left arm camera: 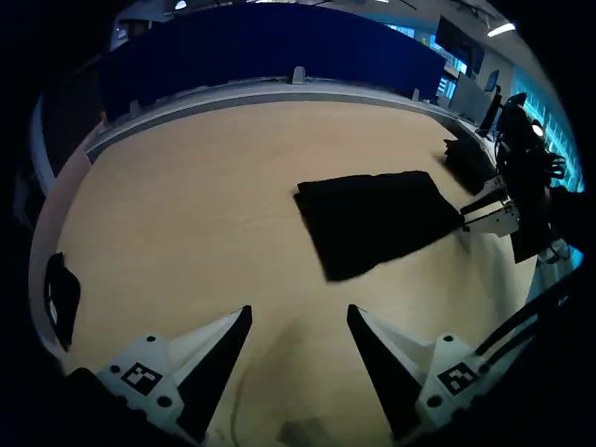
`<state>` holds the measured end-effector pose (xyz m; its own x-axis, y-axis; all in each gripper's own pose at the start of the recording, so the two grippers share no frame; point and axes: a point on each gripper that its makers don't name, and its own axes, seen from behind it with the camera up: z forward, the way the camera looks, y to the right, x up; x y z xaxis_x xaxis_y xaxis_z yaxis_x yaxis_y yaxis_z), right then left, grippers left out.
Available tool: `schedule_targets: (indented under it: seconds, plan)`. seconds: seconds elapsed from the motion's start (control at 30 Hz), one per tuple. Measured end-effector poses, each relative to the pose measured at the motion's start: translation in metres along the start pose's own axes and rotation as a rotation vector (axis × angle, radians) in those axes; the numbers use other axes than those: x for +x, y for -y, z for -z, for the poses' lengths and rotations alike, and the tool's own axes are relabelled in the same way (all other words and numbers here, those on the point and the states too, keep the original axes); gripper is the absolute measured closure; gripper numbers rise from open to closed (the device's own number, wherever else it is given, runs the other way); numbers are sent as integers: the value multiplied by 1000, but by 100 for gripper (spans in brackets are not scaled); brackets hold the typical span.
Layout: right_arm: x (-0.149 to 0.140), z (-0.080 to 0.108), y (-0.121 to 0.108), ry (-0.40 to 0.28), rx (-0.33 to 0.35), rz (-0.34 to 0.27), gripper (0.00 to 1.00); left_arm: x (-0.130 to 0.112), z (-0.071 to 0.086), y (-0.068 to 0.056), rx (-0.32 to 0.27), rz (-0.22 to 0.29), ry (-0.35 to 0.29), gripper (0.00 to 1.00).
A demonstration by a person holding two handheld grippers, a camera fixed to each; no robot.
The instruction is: Fold towel
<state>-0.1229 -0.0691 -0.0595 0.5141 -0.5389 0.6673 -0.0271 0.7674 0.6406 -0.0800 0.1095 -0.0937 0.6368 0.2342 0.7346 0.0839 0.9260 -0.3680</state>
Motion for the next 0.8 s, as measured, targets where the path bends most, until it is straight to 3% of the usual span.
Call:
schedule_targets:
  seconds: [0.1,0.23,0.37,0.8]
  plan:
    - [0,-1,1,1,5,-11,69,-1,2,0,-2,4,-1,5]
    - [1,-2,2,-3,5,-23,76,-2,2,0,-2,6,1,5]
    - [2,-1,2,-12,-2,-24,89,-3,3,-3,-7,5,2,5]
    - [23,9,0,-65,-18,-25,94,-1,8,-10,-20,0,-5,6]
